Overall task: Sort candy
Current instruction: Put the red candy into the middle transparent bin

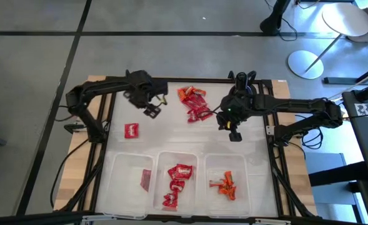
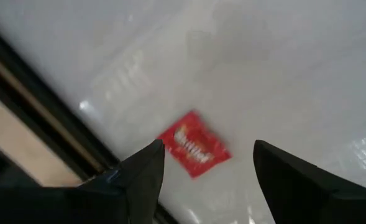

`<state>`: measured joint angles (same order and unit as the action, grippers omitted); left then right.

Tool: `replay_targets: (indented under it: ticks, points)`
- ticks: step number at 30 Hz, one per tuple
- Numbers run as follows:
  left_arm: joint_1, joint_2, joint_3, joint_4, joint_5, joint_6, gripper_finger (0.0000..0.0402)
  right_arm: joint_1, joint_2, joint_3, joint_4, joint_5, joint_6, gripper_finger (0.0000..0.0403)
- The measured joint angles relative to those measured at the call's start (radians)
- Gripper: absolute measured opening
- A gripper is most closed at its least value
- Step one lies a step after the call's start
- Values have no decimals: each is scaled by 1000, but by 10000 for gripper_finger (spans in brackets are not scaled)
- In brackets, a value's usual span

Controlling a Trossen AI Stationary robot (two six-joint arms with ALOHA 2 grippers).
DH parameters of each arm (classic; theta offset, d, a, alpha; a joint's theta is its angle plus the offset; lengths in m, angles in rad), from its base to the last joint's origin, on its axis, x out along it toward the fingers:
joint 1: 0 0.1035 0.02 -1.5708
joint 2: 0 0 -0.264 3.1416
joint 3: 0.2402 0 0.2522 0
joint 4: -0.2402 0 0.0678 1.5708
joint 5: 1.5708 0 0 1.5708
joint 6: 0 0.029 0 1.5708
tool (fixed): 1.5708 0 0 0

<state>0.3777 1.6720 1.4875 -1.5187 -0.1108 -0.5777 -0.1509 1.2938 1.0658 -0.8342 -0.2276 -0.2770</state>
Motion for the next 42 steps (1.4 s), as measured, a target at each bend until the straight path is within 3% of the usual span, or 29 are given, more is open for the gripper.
replay_targets:
  ticks: [9, 14, 23, 27, 34, 37, 42]
  points:
    - [-12, -261, -406, 316, 3, -289, 235, 0, 0, -23, 56, 0, -20, 3]
    - [-42, -323, -562, 335, 30, -459, 259, 0, 0, -23, 110, 0, -39, 3]
    - [-106, -335, -726, 495, 24, -608, 318, 0, 0, -23, 157, 0, -46, 3]
    - [-109, -335, -799, 511, 24, -646, 320, 0, 0, -23, 157, 0, -42, 3]
    - [-109, -335, -891, 719, 35, -654, 320, 0, 0, -23, 157, -1, -40, 3]
    - [-109, -339, -915, 736, 35, -666, 319, 0, 0, -23, 156, -1, -39, 3]
    - [-109, -338, -914, 727, 39, -661, 282, 0, 0, -23, 154, -1, -23, 3]
